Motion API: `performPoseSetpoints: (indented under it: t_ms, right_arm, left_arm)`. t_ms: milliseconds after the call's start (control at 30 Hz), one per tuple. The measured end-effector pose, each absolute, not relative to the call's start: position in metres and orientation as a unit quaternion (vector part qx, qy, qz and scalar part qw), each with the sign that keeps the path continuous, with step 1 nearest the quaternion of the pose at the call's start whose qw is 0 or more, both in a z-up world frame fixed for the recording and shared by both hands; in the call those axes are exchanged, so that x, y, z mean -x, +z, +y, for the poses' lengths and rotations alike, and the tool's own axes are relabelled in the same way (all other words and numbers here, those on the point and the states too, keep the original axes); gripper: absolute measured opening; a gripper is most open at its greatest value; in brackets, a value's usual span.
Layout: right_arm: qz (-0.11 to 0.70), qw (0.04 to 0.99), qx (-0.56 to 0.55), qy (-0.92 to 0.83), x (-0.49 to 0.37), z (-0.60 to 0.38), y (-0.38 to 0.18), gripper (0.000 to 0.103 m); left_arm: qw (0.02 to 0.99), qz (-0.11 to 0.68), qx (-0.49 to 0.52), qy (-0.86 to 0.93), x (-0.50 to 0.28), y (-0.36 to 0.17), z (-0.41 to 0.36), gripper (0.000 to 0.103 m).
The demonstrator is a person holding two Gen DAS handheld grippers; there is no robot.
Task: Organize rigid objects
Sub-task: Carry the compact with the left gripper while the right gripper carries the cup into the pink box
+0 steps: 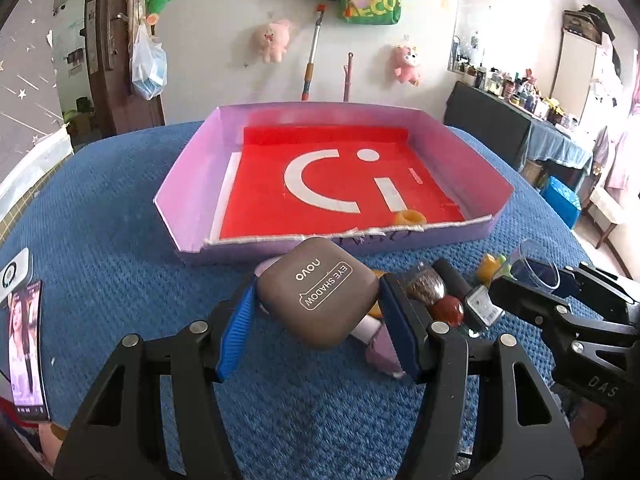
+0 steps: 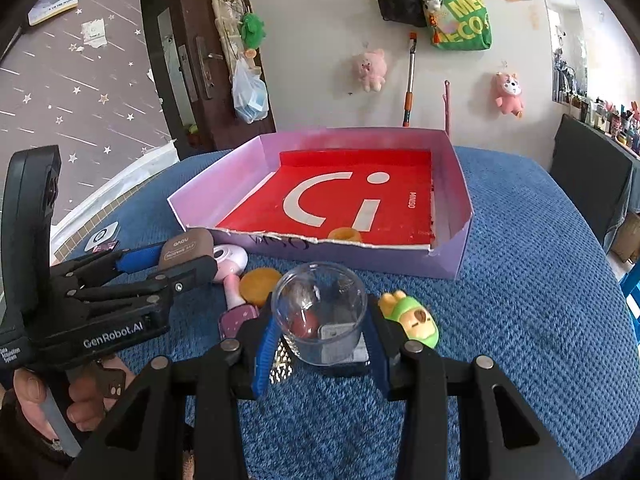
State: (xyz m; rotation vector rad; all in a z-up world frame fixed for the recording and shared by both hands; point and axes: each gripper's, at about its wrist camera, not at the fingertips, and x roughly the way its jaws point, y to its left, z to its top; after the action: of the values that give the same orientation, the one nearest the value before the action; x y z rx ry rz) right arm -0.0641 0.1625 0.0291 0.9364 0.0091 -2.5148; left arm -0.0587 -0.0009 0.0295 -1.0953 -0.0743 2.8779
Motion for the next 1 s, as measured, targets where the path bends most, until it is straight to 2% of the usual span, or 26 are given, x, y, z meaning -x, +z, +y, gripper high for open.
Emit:
performPoseSetpoints:
  t_ms: [1000]
  right_arm:
    - [0.008,0.222,-0.359,-0.907,0.155,0.152,0.052,0.042]
  left_arm:
    - [0.036,-0.002,0.365,0.93,0.148,0.049,-0.025,0.059]
